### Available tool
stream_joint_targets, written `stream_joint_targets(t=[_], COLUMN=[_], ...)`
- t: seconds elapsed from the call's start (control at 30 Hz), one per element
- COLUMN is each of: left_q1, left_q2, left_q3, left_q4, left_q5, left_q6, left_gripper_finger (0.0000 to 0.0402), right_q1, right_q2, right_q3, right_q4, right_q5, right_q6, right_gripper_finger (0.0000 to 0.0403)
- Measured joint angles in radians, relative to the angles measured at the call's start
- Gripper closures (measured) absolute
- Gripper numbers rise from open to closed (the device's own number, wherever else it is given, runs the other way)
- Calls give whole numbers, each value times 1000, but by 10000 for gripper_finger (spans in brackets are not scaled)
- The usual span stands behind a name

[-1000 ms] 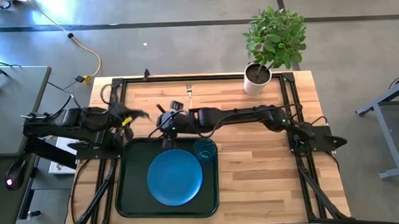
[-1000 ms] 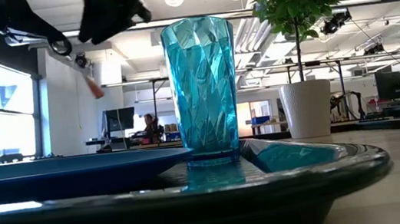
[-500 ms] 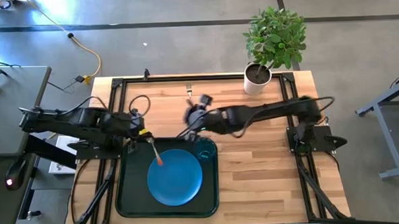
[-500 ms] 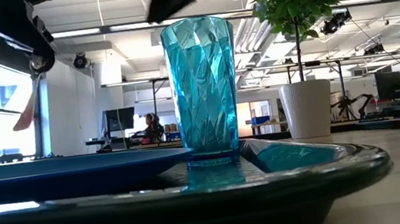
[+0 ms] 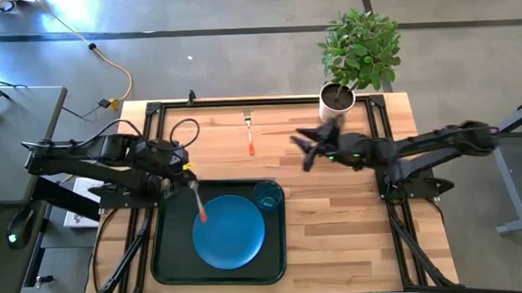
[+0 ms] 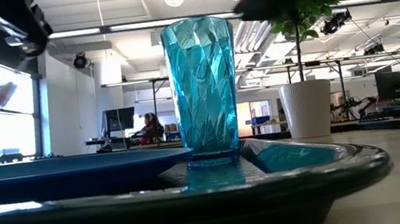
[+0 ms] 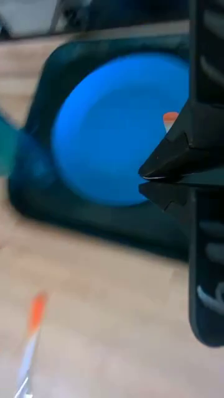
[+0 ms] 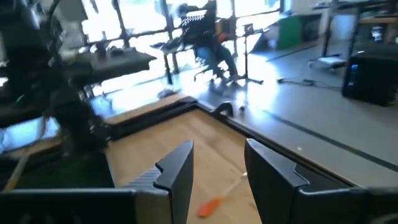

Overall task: Pick and place plate/cup/fork/spoon on tray
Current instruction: Put the orange spoon on the black tray to the left of the blue plate

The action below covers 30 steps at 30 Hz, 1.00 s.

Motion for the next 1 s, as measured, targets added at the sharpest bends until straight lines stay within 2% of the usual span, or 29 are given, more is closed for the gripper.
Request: stream_joint_targets(t=[0.1, 0.27, 0.53, 0.73, 0.87, 1.0], left_q1=[11, 38, 94, 165, 206, 235], left_q2=[30, 113, 237, 317, 341, 343], left_q3=[-7, -10, -10, -15, -64, -146], left_q4=[-78, -191, -198, -195, -172, -129], left_q5=[92, 115, 234, 253, 264, 342], left_q6=[-34, -85, -15, 7, -6, -6], left_gripper_finger=[397, 397, 397, 397, 397, 397], right_q1=[16, 37, 66, 96, 99, 99], right_q2=[-110, -207, -235, -235, -235, -235], right_q3=[-113, -241, -258, -258, -258, -258], right_q4=[90, 231, 277, 295, 290, 262], right_q5=[5, -3, -40, -73, -72, -72], right_q6=[-3, -49, -122, -168, -168, -159], right_gripper_finger=[270, 270, 270, 270, 270, 270])
